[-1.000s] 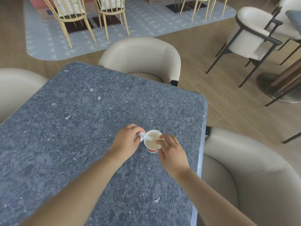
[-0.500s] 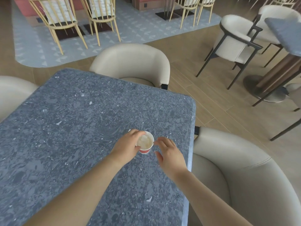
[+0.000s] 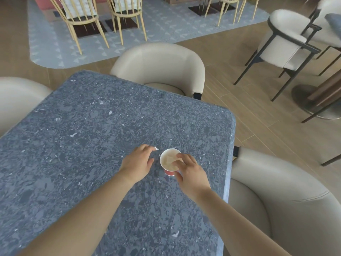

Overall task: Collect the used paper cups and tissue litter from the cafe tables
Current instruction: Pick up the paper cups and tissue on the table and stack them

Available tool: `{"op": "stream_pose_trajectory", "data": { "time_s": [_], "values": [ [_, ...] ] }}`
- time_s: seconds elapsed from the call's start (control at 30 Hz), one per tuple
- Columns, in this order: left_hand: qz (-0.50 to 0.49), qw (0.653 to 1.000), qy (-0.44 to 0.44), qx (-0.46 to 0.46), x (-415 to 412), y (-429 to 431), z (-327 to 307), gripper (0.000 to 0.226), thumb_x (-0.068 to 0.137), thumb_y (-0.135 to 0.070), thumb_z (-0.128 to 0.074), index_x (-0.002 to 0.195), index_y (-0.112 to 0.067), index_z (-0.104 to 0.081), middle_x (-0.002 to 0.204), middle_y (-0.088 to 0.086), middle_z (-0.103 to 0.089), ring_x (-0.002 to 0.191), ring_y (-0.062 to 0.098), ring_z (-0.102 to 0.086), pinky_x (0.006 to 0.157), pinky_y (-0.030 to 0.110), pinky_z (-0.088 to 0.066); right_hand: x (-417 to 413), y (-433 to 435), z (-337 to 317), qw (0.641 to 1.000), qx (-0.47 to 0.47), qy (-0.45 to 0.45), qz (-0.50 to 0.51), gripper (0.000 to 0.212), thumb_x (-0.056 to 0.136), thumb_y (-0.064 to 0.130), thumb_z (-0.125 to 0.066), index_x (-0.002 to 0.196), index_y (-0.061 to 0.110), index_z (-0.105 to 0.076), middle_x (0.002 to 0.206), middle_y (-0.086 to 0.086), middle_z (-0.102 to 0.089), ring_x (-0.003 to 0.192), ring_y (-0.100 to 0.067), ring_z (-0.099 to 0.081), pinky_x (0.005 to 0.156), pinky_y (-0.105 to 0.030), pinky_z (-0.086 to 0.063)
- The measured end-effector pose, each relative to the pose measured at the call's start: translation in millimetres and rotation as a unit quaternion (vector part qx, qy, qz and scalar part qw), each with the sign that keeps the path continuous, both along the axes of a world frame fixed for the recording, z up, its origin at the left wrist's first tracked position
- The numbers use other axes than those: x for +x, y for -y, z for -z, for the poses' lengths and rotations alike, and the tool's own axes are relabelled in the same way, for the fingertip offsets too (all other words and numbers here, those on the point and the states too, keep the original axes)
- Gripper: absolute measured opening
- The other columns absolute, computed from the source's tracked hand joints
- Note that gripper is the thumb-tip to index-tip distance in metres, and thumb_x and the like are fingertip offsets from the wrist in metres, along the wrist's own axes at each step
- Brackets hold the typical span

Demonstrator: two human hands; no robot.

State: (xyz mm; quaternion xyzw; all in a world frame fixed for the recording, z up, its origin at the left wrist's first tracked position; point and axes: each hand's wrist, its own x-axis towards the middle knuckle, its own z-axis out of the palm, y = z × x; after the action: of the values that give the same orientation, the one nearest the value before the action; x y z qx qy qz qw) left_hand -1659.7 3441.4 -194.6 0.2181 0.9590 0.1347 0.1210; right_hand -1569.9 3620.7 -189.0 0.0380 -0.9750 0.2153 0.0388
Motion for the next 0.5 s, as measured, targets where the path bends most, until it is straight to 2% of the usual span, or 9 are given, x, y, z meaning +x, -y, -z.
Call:
{"op": "stream_pose_trajectory", "data": {
  "time_s": [0.17,0.37,0.43,0.5],
  "values": [
    [-0.022,0.999,0.022,-0.038,-26,-4,21,0.037,0.094,-0.034,-0.045,0.130,-0.025,-0.041,0.130,-0.004,-0.044,0.113,0.018,-0.049,0.073,0.034,-0.049,-22,-8,0,0.999,0.008,-0.045,0.017,0.005,0.075,0.002,-0.069,0.080,0.003,-0.069,0.108,-0.014,-0.063,0.100,-0.033,-0.060,0.058,-0.040,-0.054],
    [-0.050,0.998,0.021,-0.033,-44,-22,45,0.036,0.094,-0.032,-0.048,0.128,-0.022,-0.046,0.127,-0.002,-0.048,0.112,0.020,-0.052,0.078,0.033,-0.048,-33,-20,4,0.997,0.024,-0.069,0.027,0.014,0.065,0.000,-0.078,0.071,0.010,-0.069,0.098,-0.009,-0.066,0.096,-0.029,-0.064,0.050,-0.034,-0.053],
    [-0.032,0.999,0.016,-0.026,-48,-27,48,0.030,0.094,-0.026,-0.049,0.123,-0.020,-0.051,0.122,-0.002,-0.050,0.109,0.021,-0.052,0.076,0.033,-0.047,-33,-21,7,0.997,0.026,-0.071,0.025,0.016,0.065,0.000,-0.078,0.071,0.010,-0.068,0.098,-0.008,-0.066,0.095,-0.027,-0.064,0.048,-0.031,-0.052],
    [-0.011,0.999,0.011,-0.035,-50,-33,50,0.020,0.091,-0.013,-0.050,0.108,-0.018,-0.059,0.111,0.000,-0.053,0.104,0.023,-0.052,0.070,0.031,-0.043,-32,-22,9,0.997,0.027,-0.073,0.024,0.017,0.065,-0.001,-0.078,0.072,0.010,-0.068,0.098,-0.008,-0.066,0.094,-0.027,-0.064,0.045,-0.030,-0.052]
  ]
}}
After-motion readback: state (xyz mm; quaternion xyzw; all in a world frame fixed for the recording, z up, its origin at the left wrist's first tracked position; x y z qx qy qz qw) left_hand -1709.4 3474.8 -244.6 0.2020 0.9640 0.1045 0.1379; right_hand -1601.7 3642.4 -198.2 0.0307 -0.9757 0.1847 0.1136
